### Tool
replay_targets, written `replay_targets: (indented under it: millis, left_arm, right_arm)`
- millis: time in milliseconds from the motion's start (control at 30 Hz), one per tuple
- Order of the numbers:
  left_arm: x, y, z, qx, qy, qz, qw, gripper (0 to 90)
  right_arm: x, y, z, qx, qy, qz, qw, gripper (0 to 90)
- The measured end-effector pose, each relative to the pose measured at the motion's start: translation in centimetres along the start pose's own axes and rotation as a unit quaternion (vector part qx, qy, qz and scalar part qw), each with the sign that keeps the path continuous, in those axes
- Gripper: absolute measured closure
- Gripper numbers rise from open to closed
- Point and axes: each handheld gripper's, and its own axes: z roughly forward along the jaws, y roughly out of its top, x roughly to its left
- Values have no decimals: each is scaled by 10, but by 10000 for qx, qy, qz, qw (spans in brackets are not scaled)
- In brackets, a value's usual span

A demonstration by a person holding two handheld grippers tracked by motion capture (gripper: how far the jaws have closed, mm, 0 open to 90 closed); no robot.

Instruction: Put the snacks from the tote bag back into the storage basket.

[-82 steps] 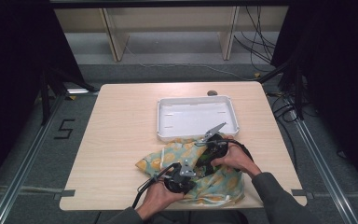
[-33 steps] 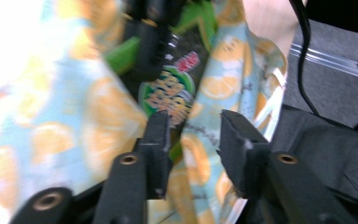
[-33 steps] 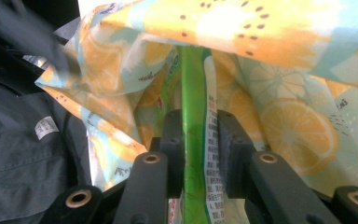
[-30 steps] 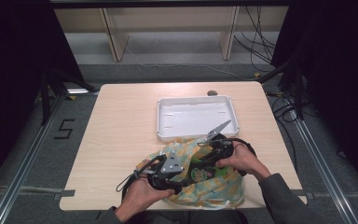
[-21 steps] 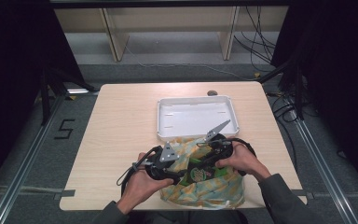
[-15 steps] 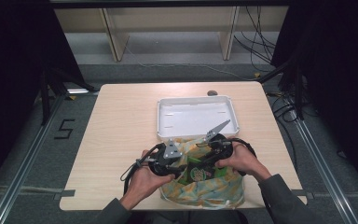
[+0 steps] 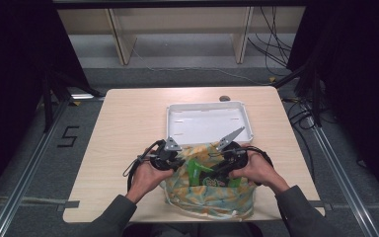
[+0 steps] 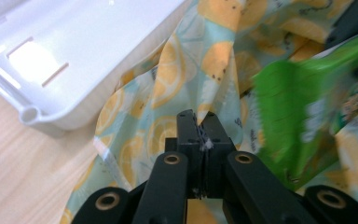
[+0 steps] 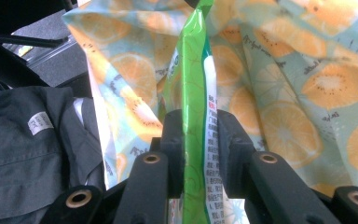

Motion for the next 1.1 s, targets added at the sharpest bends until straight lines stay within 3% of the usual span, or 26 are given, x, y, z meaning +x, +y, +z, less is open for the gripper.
replay_targets:
  millis: [67,100,133,167,233,300,467,500,567,600,633,700,733,833,1000,1100]
  left_arm:
    - [3,-3,2,31,17,-68,10000,882]
    - [4,-4,2,50,62,-73,9999,882]
    - [5,-5,2,51,38,-89,9999,882]
    - [6,-5,0,70,42,-58,9999,880]
    - [6,-5,-2,99,42,-116,9999,876]
    - [6,-6,-4,87,71,-43,9999,873]
    - [3,-9,-11,69,23,-50,10000,853]
    - [2,-9,-12,29,10,-138,9999,848]
    - [1,-9,-15,-6,-14,-74,10000,835]
    - [1,-9,-17,-7,-34,-69,10000,825]
    - [1,-10,-17,-44,-56,-118,9999,805]
    - [0,-9,-21,-132,-80,-144,9998,756]
    - [0,-9,-22,-204,-93,-158,9996,727]
    - [-1,-8,-30,-297,-175,-202,9992,638]
    - [-10,-7,-50,-569,-125,-116,9982,488]
    - [-15,-12,-61,-703,-111,-180,9973,413]
  right_arm:
    - [2,1,-1,6,48,26,10000,756]
    - [0,2,-1,-6,124,-148,9998,756]
    - [2,3,-3,-13,-39,-59,10000,756]
    - [2,4,-4,-16,79,-86,9999,756]
    - [4,5,-6,-35,-93,-108,9999,756]
    - [5,7,-8,-72,58,-166,9998,756]
    - [8,11,-16,-272,-76,-246,9993,756]
    - [9,12,-20,-285,-105,-223,9993,757]
    - [9,12,-24,-371,-88,-255,9989,756]
    - [8,13,-25,-465,-141,-407,9980,757]
    - [10,13,-29,-455,-136,-254,9985,756]
    - [11,13,-33,-530,-138,-225,9982,756]
    - [10,14,-35,-592,-142,-321,9976,757]
    - [13,15,-43,-671,-162,-299,9972,757]
    - [16,16,-58,-771,-299,-410,9957,757]
    - [17,17,-64,-866,-308,-424,9949,757]
